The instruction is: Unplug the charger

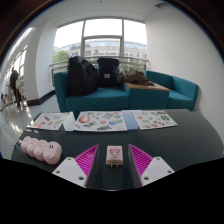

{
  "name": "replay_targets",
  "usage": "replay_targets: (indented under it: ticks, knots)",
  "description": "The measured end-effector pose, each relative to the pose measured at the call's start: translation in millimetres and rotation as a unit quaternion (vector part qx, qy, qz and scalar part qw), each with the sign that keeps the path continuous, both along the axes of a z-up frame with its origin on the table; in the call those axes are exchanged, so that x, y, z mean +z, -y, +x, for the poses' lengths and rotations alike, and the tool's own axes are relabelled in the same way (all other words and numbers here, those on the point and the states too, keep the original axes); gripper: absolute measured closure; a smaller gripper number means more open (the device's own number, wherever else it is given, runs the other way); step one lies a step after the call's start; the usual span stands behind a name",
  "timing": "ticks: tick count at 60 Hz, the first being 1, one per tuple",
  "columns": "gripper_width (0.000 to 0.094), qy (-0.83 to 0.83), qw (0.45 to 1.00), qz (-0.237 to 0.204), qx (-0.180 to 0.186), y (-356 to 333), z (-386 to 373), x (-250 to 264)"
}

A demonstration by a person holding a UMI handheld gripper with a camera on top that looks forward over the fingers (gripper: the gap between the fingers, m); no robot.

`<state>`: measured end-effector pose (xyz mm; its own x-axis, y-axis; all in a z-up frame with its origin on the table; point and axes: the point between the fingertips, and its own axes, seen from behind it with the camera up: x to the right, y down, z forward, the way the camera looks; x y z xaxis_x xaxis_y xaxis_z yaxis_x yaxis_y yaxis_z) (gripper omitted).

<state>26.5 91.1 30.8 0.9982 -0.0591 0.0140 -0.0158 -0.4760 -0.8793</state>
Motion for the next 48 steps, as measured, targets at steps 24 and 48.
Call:
replay_targets:
  ticks: [24,48]
  knots:
    - [0.0132,-0.008,0.997,0.081,0.014,123.8,-23.1,159.9]
    - [0.0122,-0.008,0.996,0.076,0.04,252.7,-40.3,174.1]
